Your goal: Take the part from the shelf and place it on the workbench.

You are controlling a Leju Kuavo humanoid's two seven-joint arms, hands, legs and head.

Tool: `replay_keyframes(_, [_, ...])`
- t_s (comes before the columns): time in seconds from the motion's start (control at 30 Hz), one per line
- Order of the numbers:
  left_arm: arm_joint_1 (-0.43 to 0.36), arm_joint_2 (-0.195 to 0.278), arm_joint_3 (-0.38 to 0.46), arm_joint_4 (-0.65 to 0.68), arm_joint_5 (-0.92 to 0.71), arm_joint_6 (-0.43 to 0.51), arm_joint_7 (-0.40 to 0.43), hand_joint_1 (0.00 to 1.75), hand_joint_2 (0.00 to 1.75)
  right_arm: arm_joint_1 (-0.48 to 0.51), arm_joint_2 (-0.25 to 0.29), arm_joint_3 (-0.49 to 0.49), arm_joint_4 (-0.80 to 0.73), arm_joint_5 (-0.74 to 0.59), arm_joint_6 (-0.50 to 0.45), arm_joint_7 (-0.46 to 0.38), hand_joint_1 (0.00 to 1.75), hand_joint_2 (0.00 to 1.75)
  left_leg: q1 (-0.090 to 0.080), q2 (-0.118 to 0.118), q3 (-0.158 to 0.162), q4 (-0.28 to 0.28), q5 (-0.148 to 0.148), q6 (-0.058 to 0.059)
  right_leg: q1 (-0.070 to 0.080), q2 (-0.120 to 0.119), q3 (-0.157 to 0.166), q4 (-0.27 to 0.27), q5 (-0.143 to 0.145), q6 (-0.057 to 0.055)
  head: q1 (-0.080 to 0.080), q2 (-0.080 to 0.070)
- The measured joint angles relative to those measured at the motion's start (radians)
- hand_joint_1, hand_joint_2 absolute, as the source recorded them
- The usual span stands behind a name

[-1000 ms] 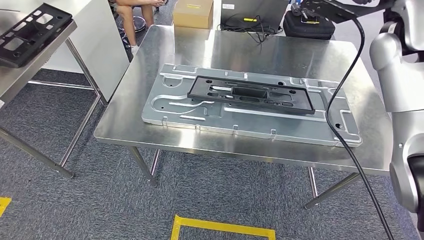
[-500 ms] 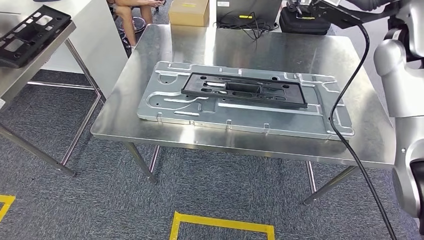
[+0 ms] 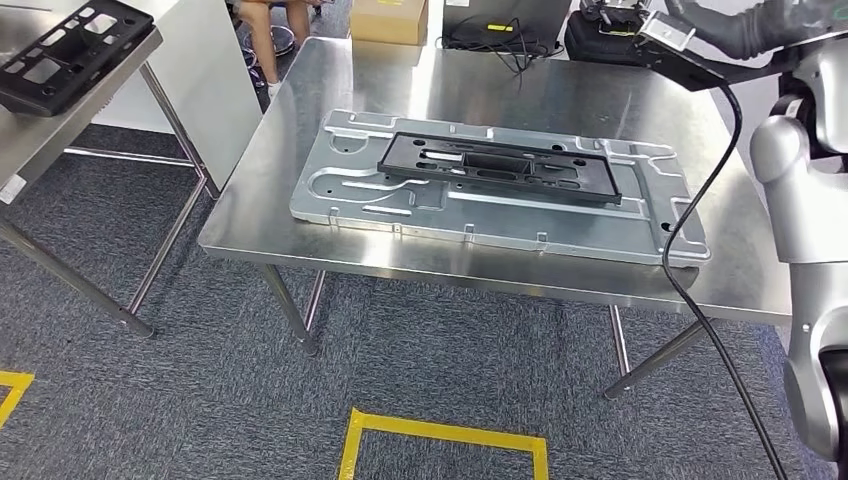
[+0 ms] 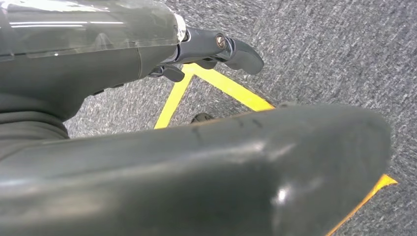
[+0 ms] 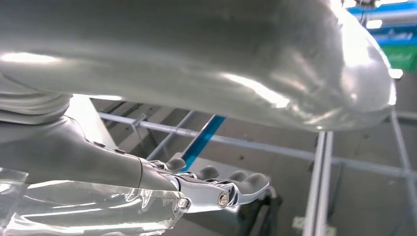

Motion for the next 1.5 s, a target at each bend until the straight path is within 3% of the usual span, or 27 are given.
replay_keyframes(0.07, [0.0,0.0,0.001,0.0,0.003,0.0,0.001,0.0,0.0,0.003,-0.001,-0.014,-0.007,-0.005,0.001,-0.005,0.0,0.0,-0.002,-0.001,-0.008,0.002,0.008,-0.011,0.006,0.002,0.025,-0.055,0.014,-0.011,0.0,0.0])
replay_keyframes(0.17, [0.002,0.002,0.004,0.0,0.005,0.002,0.002,0.0,0.0,0.01,-0.001,-0.021,-0.01,-0.008,0.002,-0.011,0.0,0.0,-0.002,-0.002,-0.019,0.01,0.006,-0.028,0.004,-0.001,0.011,-0.055,0.034,-0.032,0.0,0.0])
replay_keyframes(0.23, [0.004,0.002,0.008,0.0,0.006,0.003,0.002,0.0,0.0,0.012,0.0,-0.021,-0.012,-0.008,0.004,-0.012,0.0,0.0,-0.001,-0.001,-0.046,0.074,-0.055,-0.036,-0.001,-0.005,-0.006,-0.059,0.052,-0.047,0.0,0.0])
replay_keyframes(0.3, [0.004,0.002,0.011,0.0,0.007,0.003,0.002,0.0,0.0,0.012,0.002,-0.022,-0.013,-0.008,0.004,-0.012,0.0,0.0,0.001,-0.001,-0.088,0.206,-0.148,-0.042,0.003,-0.006,-0.031,-0.058,0.071,-0.054,0.0,0.0])
replay_keyframes(0.37, [0.004,0.002,0.014,0.0,0.007,0.003,0.002,0.0,0.0,0.012,0.006,-0.022,-0.013,-0.007,0.005,-0.014,0.0,0.0,0.002,-0.001,-0.094,0.288,-0.195,-0.043,0.007,-0.006,-0.06,-0.055,0.091,-0.054,0.0,0.0])
replay_keyframes(0.4, [0.003,0.003,0.015,0.0,0.007,0.003,0.002,0.0,0.0,0.012,0.008,-0.022,-0.013,-0.006,0.005,-0.015,0.0,0.0,0.002,-0.001,-0.066,0.27,-0.191,-0.041,0.009,-0.006,-0.074,-0.053,0.101,-0.054,0.0,0.0])
replay_keyframes(0.47, [0.002,0.003,0.017,0.0,0.007,0.003,0.002,0.0,0.0,0.01,0.01,-0.022,-0.013,-0.004,0.005,-0.016,0.0,0.0,-0.001,-0.001,0.04,0.131,-0.16,-0.03,0.013,-0.006,-0.096,-0.049,0.119,-0.051,0.0,0.0])
replay_keyframes(0.53, [0.001,0.004,0.018,0.0,0.007,0.003,0.0,0.0,0.0,0.007,0.011,-0.024,-0.013,-0.003,0.005,-0.017,0.0,0.0,-0.006,-0.001,0.113,0.017,-0.134,-0.017,0.014,-0.008,-0.106,-0.05,0.137,-0.043,0.0,0.0])
replay_keyframes(0.57, [0.001,0.005,0.018,0.0,0.007,0.003,0.0,0.0,0.0,0.006,0.011,-0.025,-0.012,-0.003,0.005,-0.017,0.0,0.0,-0.009,-0.001,0.122,-0.003,-0.127,-0.012,0.013,-0.009,-0.108,-0.051,0.145,-0.037,0.0,0.0])
replay_keyframes(0.67, [0.004,0.004,0.019,0.0,0.01,0.004,0.0,0.0,0.0,0.006,0.013,-0.027,-0.011,-0.003,0.008,-0.019,0.0,0.0,-0.012,0.0,0.109,-0.01,-0.092,0.003,0.008,-0.01,-0.113,-0.061,0.162,-0.019,-0.001,0.0])
replay_keyframes(0.7, [0.004,0.004,0.019,0.0,0.012,0.005,0.0,0.0,0.0,0.005,0.012,-0.027,-0.01,-0.004,0.009,-0.019,0.0,0.0,-0.01,0.002,0.1,-0.016,-0.076,0.009,0.007,-0.007,-0.122,-0.048,0.14,-0.014,-0.001,0.0])
replay_keyframes(0.73, [0.003,0.003,0.02,0.0,0.014,0.005,0.0,0.0,0.0,0.004,0.012,-0.028,-0.009,-0.004,0.01,-0.019,0.0,0.0,-0.007,0.005,0.088,-0.021,-0.06,0.014,0.005,-0.005,-0.136,-0.016,0.098,-0.009,-0.001,0.0])
replay_keyframes(0.8, [0.002,0.003,0.02,0.0,0.016,0.005,0.0,0.0,0.0,0.004,0.012,-0.03,-0.007,-0.005,0.014,-0.02,0.0,0.0,-0.005,0.008,0.053,-0.022,-0.031,0.018,-0.001,-0.003,-0.17,0.108,-0.012,0.0,-0.001,0.0])
replay_keyframes(0.83, [0.003,0.003,0.02,0.0,0.017,0.005,0.0,0.0,0.0,0.004,0.012,-0.03,-0.005,-0.005,0.015,-0.02,0.0,0.0,-0.004,0.009,0.036,-0.021,-0.018,0.017,-0.003,-0.003,-0.181,0.174,-0.045,0.004,-0.001,0.0])
replay_keyframes(0.87, [0.003,0.003,0.021,0.0,0.018,0.005,0.0,0.0,0.0,0.005,0.013,-0.03,-0.003,-0.005,0.016,-0.02,0.0,0.0,-0.004,0.009,0.017,-0.02,-0.004,0.015,-0.006,-0.003,-0.181,0.222,-0.054,0.008,-0.001,0.0])
replay_keyframes(0.9, [0.004,0.003,0.021,0.001,0.018,0.005,0.0,0.0,0.0,0.005,0.015,-0.03,0.0,-0.005,0.016,-0.02,0.0,0.0,-0.002,0.009,-0.001,-0.019,0.009,0.013,-0.009,-0.003,-0.166,0.24,-0.042,0.012,-0.001,0.0])
replay_keyframes(0.97, [0.004,0.003,0.021,0.001,0.018,0.005,-0.001,0.0,0.0,0.004,0.019,-0.03,0.004,-0.003,0.015,-0.02,0.0,0.0,0.002,0.01,-0.034,-0.014,0.032,0.005,-0.015,-0.003,-0.079,0.166,0.005,0.018,-0.001,0.0])
replay_keyframes(1.03, [0.003,0.003,0.021,0.0,0.018,0.005,-0.001,0.0,0.0,0.002,0.025,-0.03,0.005,0.002,0.012,-0.019,0.0,0.0,0.003,0.008,-0.057,-0.005,0.05,-0.006,-0.015,-0.001,0.036,0.018,-0.007,0.018,-0.001,0.0])
replay_keyframes(1.07, [0.003,0.003,0.021,0.0,0.018,0.004,-0.002,0.0,0.0,0.001,0.028,-0.03,0.005,0.004,0.01,-0.019,0.0,0.0,0.002,0.006,-0.064,-0.003,0.059,-0.013,-0.014,0.0,0.07,-0.036,-0.025,0.013,-0.001,0.0])
replay_keyframes(1.13, [0.004,0.003,0.022,0.0,0.017,0.0,-0.004,0.0,0.0,0.001,0.034,-0.029,0.007,0.007,0.008,-0.018,0.0,0.0,0.001,0.005,-0.069,-0.009,0.077,-0.026,-0.008,0.0,0.081,-0.072,-0.038,-0.002,-0.001,0.0])
replay_keyframes(1.2, [0.007,0.003,0.022,0.0,0.017,-0.002,-0.005,0.0,0.0,0.0,0.039,-0.028,0.012,0.009,0.006,-0.017,0.0,0.0,0.004,0.004,-0.081,-0.001,0.065,-0.039,-0.009,-0.004,0.064,-0.072,-0.017,-0.021,-0.002,0.0])
replay_keyframes(1.27, [0.009,0.003,0.023,0.0,0.016,-0.003,-0.005,0.0,0.0,0.0,0.045,-0.027,0.016,0.01,0.004,-0.017,0.0,0.0,0.008,0.004,-0.11,0.072,-0.022,-0.046,-0.01,-0.007,0.041,-0.075,0.008,-0.036,-0.002,0.0])
replay_keyframes(1.33, [0.009,0.003,0.023,0.0,0.015,-0.003,-0.004,0.0,0.0,0.001,0.048,-0.027,0.019,0.01,0.002,-0.018,0.0,0.0,0.008,0.004,-0.14,0.203,-0.119,-0.048,-0.007,-0.006,0.013,-0.074,0.031,-0.042,-0.002,0.0])
replay_keyframes(1.37, [0.009,0.003,0.023,0.0,0.014,-0.003,-0.004,0.0,0.0,0.002,0.049,-0.027,0.021,0.01,0.002,-0.018,0.0,0.0,0.008,0.005,-0.144,0.258,-0.136,-0.048,-0.004,-0.006,-0.002,-0.073,0.042,-0.042,-0.002,0.0])
replay_keyframes(1.4, [0.008,0.003,0.023,0.0,0.014,-0.003,-0.004,0.0,0.0,0.004,0.049,-0.027,0.022,0.01,0.001,-0.018,0.0,0.0,0.008,0.004,-0.136,0.289,-0.129,-0.047,-0.002,-0.006,-0.017,-0.073,0.053,-0.042,-0.002,0.0])
replay_keyframes(1.43, [0.008,0.003,0.023,0.0,0.014,-0.003,-0.004,0.0,0.0,0.006,0.049,-0.027,0.023,0.01,0.001,-0.018,0.0,0.0,0.008,0.004,-0.112,0.285,-0.106,-0.043,0.0,-0.005,-0.031,-0.072,0.064,-0.04,-0.002,0.0])
replay_keyframes(1.5, [0.007,0.004,0.023,0.0,0.014,-0.003,-0.004,0.0,0.0,0.008,0.05,-0.027,0.024,0.01,0.001,-0.018,0.0,0.0,0.005,0.004,-0.017,0.187,-0.072,-0.031,0.003,-0.005,-0.053,-0.069,0.082,-0.036,-0.002,0.0])
